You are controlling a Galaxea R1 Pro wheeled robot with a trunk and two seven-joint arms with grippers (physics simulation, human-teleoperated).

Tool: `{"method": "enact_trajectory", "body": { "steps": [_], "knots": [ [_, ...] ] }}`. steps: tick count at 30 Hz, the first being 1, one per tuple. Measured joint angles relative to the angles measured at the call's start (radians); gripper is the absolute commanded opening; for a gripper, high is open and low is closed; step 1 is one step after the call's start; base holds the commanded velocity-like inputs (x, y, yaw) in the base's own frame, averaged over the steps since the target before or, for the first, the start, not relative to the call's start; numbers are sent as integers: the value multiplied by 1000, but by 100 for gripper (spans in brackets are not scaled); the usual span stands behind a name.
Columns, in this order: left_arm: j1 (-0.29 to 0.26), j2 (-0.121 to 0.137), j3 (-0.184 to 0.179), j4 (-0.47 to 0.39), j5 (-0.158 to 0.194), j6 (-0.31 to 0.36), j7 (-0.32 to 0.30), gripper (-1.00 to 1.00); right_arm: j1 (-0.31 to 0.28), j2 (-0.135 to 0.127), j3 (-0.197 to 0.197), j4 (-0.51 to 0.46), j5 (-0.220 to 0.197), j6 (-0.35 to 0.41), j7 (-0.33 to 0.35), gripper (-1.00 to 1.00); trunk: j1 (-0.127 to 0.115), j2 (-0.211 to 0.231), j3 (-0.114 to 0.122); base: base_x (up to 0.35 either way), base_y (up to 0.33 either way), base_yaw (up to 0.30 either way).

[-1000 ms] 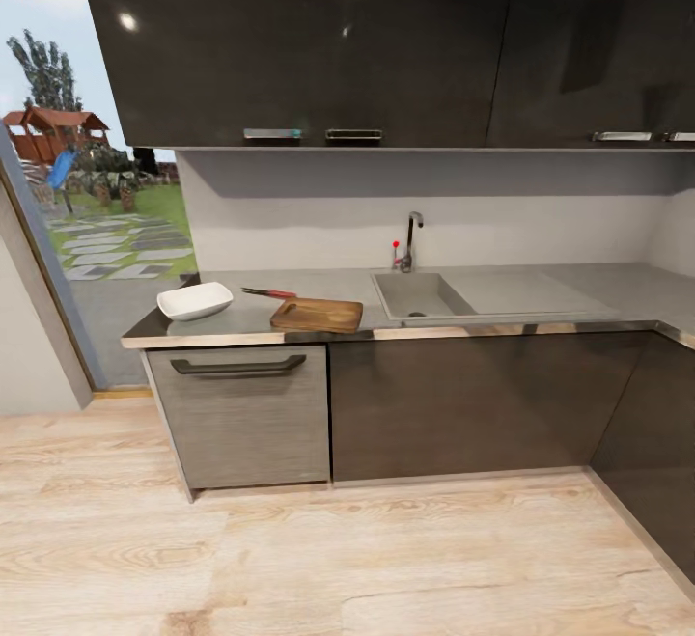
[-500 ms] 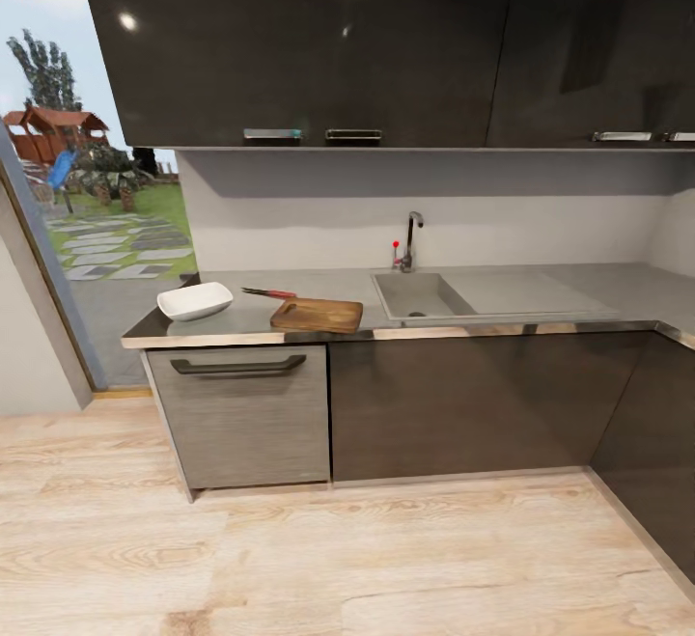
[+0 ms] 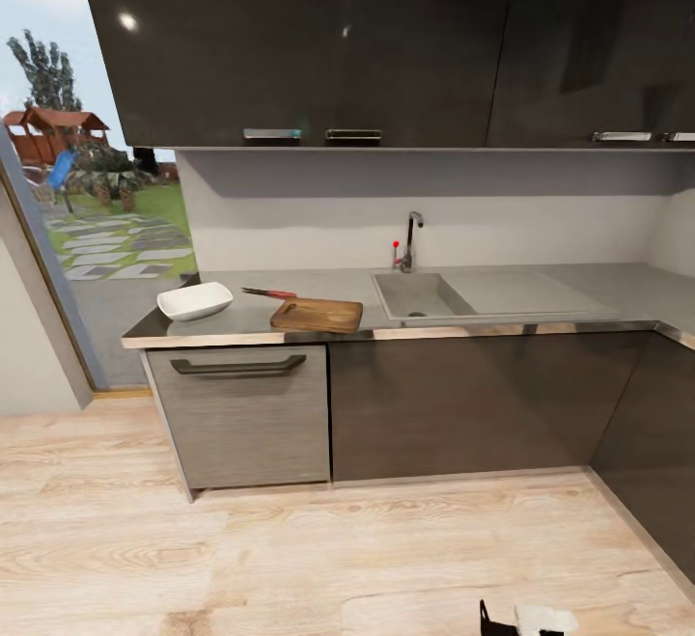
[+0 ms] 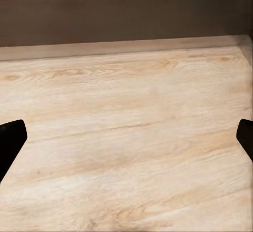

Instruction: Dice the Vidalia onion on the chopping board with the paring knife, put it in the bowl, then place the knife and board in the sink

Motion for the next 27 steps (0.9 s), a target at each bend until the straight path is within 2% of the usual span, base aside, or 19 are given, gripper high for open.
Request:
{"method": "enact_trajectory", "body": {
  "steps": [3, 8, 27],
  "knots": [
    [0, 0, 0, 0, 0, 0, 0, 100, 0, 1, 1, -81, -1, 76, -14, 100, 0, 0, 0, 0, 0, 0],
    [0, 0, 0, 0, 0, 0, 0, 100, 0, 3, 5, -124, -3, 121, -13, 100, 0, 0, 0, 0, 0, 0],
    [0, 0, 0, 0, 2, -1, 0, 100, 0, 4, 11, -130, -5, 130, -14, 100, 0, 0, 0, 0, 0, 0]
  ]
}}
